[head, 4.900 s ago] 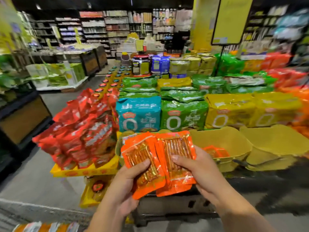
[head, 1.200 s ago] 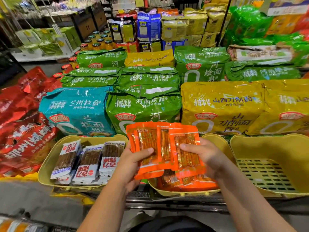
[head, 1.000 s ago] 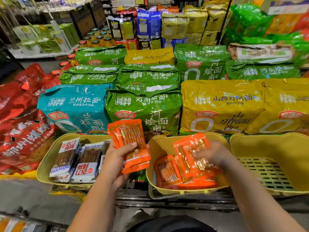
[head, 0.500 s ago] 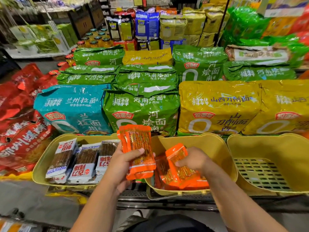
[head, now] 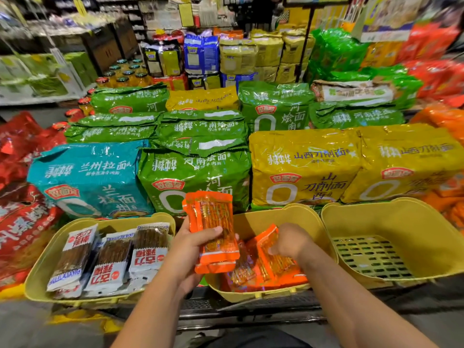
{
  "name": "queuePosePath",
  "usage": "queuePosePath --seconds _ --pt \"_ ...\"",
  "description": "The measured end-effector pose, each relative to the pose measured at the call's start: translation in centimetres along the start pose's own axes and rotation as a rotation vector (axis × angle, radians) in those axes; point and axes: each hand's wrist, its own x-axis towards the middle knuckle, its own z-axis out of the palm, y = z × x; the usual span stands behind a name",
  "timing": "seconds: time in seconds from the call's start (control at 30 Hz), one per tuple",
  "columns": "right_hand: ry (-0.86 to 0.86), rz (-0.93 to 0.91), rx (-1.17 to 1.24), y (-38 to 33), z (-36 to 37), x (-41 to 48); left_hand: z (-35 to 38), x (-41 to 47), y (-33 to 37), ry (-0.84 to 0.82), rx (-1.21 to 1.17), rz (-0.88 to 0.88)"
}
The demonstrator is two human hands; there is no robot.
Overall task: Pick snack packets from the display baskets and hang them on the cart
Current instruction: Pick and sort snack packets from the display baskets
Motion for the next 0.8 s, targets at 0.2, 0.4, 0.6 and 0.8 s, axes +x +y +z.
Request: queuePosePath --seconds 0.2,0.4,0.6,0.8 --pt "0.107 0.021 -0.029 1.9 0.9 -0.6 0.3 -0.1 -0.5 -0.02 0.005 -0.03" --pt "-0.237 -0.203 -0.241 0.5 2.3 -0.5 0.2 -0.4 -0.8 -0.048 -0.138 -0.075" --pt "0.009 -0.243 0.501 -1.1 -1.4 -3.6 -0.2 -0.8 -0.9 -0.089 -0.201 -0.103" --pt "-0.318 -0.372 1.498 -4.3 -1.9 -7.9 0.5 -0.9 -1.7 0.003 -0.008 -0.001"
